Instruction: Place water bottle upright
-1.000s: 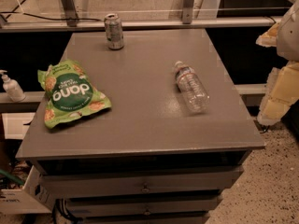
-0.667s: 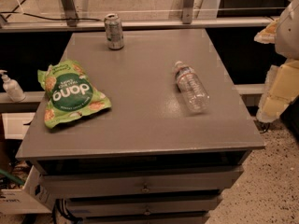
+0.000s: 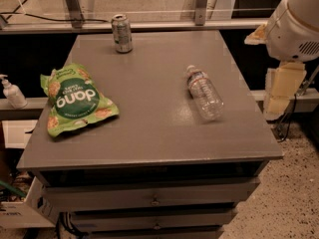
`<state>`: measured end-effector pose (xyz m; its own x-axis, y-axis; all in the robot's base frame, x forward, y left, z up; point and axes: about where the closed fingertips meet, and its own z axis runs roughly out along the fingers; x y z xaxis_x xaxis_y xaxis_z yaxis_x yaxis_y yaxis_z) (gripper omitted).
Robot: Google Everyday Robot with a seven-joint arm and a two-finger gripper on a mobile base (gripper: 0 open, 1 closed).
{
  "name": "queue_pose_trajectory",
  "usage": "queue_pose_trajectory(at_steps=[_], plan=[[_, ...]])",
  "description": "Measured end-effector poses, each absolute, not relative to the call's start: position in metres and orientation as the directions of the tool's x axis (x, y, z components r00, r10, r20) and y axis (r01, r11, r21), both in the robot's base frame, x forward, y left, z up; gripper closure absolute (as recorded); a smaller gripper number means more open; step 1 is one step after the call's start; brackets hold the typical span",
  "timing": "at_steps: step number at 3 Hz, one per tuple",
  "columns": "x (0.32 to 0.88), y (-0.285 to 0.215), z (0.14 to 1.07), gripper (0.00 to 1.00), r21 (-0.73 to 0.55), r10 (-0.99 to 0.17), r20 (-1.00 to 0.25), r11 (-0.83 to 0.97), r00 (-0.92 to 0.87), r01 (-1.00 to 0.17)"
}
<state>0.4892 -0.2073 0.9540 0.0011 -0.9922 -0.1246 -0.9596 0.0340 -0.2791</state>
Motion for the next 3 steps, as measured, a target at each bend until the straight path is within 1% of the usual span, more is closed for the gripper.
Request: queue_pose_trajectory(at_steps=[2,3], plan=[[0.518,-0.201,0.937,0.0,-0.267,-0.986,-0.065,-0.132,0.154,-0.955],[0.539,-0.191,0.944,0.0,-0.278,-0.942,-0.037,-0.31,0.333,-0.909]])
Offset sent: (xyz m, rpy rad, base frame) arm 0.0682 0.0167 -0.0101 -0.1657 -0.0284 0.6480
